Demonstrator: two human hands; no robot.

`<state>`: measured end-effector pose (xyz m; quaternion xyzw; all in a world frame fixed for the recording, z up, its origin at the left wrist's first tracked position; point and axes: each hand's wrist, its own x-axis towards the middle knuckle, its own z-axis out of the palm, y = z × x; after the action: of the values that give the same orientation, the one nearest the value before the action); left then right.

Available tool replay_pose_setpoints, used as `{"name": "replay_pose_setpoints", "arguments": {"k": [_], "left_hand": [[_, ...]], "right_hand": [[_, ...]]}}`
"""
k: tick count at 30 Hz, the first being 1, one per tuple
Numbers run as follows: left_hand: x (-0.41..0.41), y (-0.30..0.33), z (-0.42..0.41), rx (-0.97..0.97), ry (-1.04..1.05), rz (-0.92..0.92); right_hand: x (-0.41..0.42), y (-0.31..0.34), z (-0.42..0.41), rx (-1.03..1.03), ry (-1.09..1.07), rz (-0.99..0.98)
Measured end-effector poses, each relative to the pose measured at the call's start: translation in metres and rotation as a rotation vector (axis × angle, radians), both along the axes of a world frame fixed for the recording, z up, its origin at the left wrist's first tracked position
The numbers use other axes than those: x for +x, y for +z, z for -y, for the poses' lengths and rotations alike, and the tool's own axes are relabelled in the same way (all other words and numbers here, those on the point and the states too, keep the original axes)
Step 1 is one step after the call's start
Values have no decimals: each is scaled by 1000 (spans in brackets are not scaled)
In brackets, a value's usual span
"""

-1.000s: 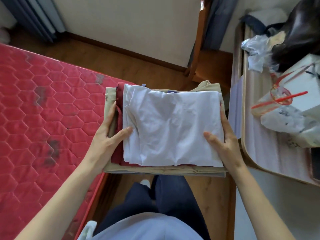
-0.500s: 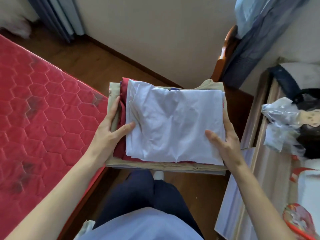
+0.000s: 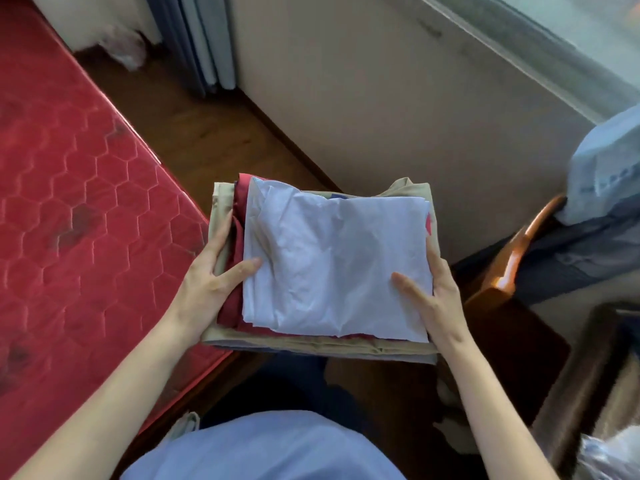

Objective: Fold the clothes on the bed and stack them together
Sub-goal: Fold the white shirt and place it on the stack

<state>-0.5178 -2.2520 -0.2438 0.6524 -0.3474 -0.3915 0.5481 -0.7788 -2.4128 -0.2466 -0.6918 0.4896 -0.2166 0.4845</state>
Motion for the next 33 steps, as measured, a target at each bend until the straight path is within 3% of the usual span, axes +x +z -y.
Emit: {"name": "replay_pose_setpoints", "arguments": {"k": [8,15,25,33], "left_hand": [[58,9,85,10,205,68],[96,-21,152,174,546,-44],[182,-25,286,133,761,-90],[249,-22,301,132,1110,-115]], "right_hand": [[90,10,136,15,213,40],[190,-8,257,65,451,-9],[337,4,417,41,674,-60],[502,0,452,23,1015,-88]]}}
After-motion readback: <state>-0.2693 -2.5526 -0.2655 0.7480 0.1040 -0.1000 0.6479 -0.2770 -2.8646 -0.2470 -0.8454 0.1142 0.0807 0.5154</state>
